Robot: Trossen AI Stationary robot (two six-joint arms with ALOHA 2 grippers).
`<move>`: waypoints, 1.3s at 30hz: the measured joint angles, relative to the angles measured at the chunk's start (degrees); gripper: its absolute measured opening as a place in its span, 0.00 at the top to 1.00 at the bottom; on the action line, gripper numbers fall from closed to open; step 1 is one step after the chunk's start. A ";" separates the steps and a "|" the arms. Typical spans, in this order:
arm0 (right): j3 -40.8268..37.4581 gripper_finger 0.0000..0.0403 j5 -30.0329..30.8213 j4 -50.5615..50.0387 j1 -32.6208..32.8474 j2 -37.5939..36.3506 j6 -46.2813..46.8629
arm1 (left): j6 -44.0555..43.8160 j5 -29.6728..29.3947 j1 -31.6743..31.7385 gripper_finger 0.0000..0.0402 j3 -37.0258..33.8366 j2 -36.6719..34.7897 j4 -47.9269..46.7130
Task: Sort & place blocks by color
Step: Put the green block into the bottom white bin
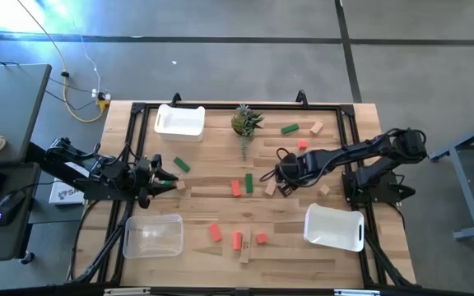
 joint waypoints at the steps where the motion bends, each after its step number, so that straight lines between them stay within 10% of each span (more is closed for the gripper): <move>1: 1.83 0.74 1.23 -1.99 1.15 0.00 0.67 | -0.03 -0.01 0.00 0.64 0.00 -0.01 0.00; 13: 16.00 0.74 12.55 -21.47 16.76 -0.03 18.19 | 0.06 -0.03 0.00 0.64 0.00 -0.01 0.00; 39: 16.51 0.73 4.15 -26.31 41.12 0.23 55.02 | 0.52 -0.06 0.01 0.64 0.00 -0.01 0.00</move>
